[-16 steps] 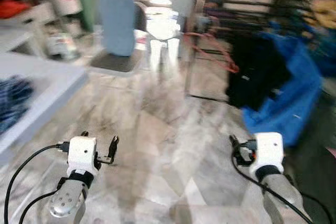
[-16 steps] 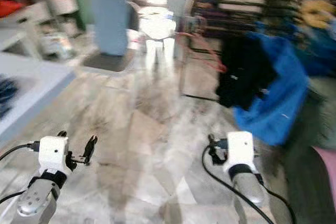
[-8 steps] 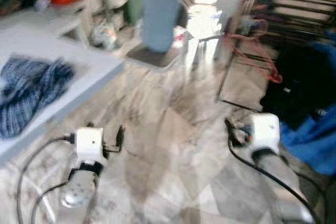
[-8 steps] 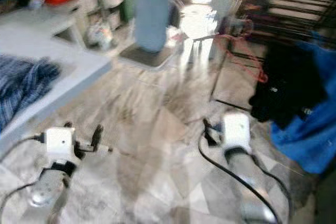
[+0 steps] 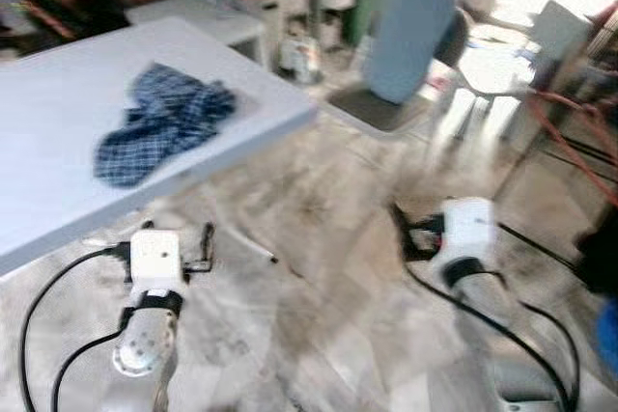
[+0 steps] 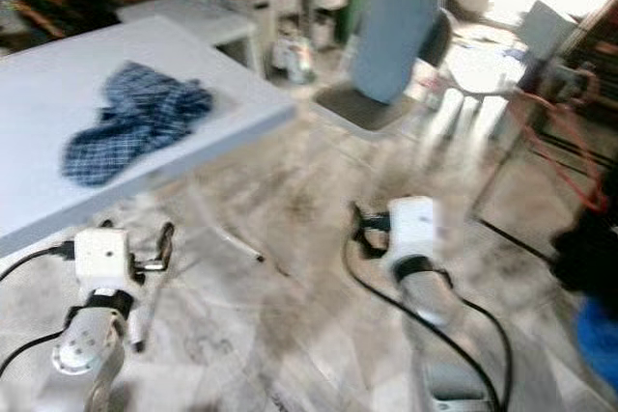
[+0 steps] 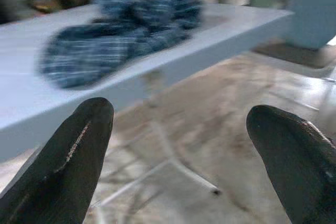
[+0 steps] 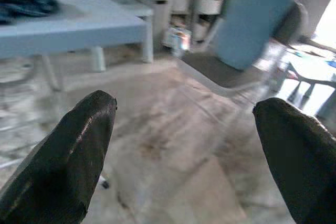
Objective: Hang hanger
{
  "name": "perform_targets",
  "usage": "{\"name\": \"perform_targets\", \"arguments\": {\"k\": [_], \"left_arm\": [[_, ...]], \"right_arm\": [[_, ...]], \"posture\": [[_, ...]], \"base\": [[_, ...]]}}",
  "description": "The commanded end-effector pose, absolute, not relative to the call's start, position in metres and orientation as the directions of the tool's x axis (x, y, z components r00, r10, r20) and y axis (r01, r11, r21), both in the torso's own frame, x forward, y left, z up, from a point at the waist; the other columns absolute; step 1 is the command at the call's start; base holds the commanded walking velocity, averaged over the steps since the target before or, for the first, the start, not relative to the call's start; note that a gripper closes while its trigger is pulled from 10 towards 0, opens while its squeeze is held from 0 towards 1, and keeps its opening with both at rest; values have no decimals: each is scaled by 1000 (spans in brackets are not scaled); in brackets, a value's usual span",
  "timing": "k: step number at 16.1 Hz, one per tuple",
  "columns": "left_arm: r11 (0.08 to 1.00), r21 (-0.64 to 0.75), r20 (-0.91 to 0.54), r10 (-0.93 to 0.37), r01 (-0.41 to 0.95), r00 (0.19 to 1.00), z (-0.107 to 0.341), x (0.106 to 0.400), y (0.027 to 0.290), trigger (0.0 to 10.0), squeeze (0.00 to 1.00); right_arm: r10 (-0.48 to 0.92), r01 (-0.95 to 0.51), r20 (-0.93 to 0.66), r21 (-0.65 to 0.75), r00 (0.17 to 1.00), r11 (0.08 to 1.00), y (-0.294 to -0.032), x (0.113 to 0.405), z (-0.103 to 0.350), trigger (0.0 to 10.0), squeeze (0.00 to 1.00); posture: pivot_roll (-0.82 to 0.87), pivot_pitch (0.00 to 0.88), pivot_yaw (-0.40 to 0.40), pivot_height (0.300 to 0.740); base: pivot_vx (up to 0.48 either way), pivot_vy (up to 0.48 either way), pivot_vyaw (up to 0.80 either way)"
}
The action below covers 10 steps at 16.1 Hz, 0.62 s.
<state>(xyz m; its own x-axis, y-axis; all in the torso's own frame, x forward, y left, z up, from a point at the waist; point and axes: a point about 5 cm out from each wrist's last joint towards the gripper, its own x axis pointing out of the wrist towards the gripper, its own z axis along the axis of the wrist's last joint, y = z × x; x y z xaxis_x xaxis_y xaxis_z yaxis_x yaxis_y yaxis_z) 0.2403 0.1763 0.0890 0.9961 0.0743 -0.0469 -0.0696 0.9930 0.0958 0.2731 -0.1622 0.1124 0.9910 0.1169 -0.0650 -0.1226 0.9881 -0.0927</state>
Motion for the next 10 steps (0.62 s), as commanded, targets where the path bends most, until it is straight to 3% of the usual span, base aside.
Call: {"name": "perform_targets", "arguments": {"k": [1, 10], "left_arm": [[994, 91, -42, 62, -58, 997, 91, 241, 170, 10000, 0], [981, 102, -35, 167, -162, 985, 93, 244, 175, 10000, 0]], "right_arm": [[91, -98, -68, -107, 994, 990, -171, 272, 112, 10000, 0], [110, -115, -55, -112, 992, 987, -170, 277, 115, 10000, 0]], "posture": [[-65, 0, 10, 740], [-58, 0, 5, 740]], "base": [[0, 0, 800], [0, 0, 800]]}}
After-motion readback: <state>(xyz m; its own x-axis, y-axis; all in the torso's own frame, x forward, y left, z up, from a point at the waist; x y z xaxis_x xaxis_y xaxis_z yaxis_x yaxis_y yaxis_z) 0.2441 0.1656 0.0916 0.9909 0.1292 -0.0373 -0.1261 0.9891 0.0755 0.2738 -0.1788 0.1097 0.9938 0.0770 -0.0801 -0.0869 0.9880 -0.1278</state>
